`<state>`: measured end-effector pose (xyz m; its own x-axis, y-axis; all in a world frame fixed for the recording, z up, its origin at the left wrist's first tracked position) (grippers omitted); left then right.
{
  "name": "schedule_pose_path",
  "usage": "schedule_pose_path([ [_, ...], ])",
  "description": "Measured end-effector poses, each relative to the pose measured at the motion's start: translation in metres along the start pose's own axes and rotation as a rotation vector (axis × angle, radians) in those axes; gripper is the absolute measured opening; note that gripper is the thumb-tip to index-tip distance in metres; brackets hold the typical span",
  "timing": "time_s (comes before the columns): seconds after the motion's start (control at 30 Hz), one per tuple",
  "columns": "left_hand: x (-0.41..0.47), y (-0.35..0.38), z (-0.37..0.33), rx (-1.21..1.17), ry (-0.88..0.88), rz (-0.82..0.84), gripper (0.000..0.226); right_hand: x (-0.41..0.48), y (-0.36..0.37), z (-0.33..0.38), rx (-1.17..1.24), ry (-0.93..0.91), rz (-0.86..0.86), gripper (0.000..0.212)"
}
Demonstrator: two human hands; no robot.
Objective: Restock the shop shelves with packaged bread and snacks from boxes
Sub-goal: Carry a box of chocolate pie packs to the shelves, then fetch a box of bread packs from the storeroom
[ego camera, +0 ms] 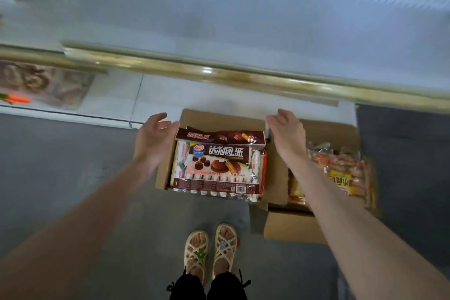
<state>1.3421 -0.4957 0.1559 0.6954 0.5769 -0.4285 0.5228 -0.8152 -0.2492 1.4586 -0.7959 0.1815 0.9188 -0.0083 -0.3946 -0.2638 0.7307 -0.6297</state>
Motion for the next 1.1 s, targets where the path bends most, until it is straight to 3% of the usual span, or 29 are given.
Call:
schedule_pose_path([
  [0.13, -0.033, -0.007, -0.102, -0.055, 0.143, 0.032, 0.044, -0.032, -0.071, 0.081, 0.054, -0.119, -0.069, 0.051],
  [0.6, -0.180, -0.028, -0.446, -0.222, 0.690, 0.159, 0.049, -0.165, -0.292, 0.316, 0.333, -0.576, -0.324, 0.039],
  [0.73, -0.220, -0.043, -0.506, -0.273, 0.821, 0.138, 0.047, -0.199, -0.338, 0.356, 0.366, -0.683, -0.398, 0.042],
  [0.87, -0.256, -0.050, -0.549, -0.234, 0.914, 0.152, 0.061, -0.224, -0.370, 0.385, 0.395, -0.780, -0.425, 0.047],
  [1.1, -0.311, -0.072, -0.569, -0.267, 0.976, 0.022, 0.063, -0.252, -0.400, 0.414, 0.405, -0.942, -0.366, 0.042],
])
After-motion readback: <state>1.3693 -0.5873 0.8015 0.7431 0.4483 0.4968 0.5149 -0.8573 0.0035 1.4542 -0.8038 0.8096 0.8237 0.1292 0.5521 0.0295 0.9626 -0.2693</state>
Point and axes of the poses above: each hand's wrist, its own x-axis towards the middle knuckle, its own y-axis out of the palm, z = x × y, the point moved 10 cm from there along x, towards the middle knuckle, and after that the axes turned 9 degrees about -x, right-handed, at the moved point
